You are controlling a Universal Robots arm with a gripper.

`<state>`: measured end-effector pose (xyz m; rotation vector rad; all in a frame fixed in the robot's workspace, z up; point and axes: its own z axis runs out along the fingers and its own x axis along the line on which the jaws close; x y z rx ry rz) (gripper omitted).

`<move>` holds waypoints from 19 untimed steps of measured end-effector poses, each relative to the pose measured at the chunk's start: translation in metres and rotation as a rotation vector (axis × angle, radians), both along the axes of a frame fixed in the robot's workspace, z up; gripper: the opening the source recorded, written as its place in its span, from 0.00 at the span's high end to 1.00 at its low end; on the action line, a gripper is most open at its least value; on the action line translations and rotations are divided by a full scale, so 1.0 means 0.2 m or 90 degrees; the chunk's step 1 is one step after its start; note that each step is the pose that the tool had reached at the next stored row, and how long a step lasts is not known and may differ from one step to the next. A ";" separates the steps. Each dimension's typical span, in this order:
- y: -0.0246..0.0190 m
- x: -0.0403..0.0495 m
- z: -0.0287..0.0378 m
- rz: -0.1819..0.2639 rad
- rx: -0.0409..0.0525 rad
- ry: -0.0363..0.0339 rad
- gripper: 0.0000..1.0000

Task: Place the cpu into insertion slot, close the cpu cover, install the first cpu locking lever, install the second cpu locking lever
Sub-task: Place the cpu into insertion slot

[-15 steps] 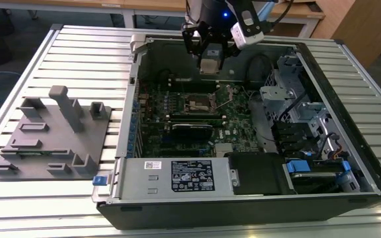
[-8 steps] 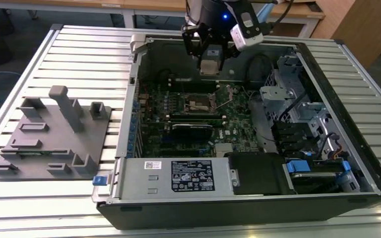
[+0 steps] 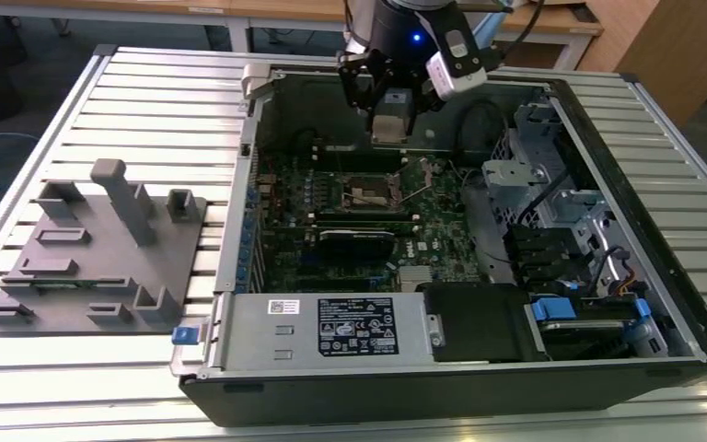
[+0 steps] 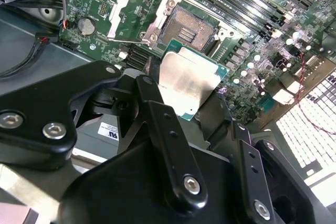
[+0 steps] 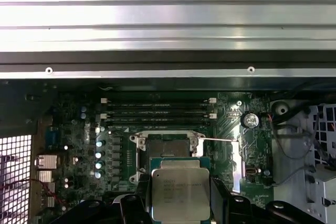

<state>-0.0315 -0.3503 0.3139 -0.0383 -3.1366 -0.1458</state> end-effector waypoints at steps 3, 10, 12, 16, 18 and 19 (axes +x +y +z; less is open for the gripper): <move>0.000 0.000 -0.013 0.000 0.0000 -0.0007 0.46; 0.000 0.000 -0.016 0.000 -0.0001 -0.0009 0.46; 0.000 0.000 -0.019 0.000 0.0001 -0.0009 0.46; 0.000 0.000 -0.024 0.000 -0.0001 -0.0008 0.46; 0.000 0.000 -0.026 0.000 -0.0001 -0.0008 0.46; 0.000 0.000 -0.027 0.000 -0.0001 -0.0009 0.46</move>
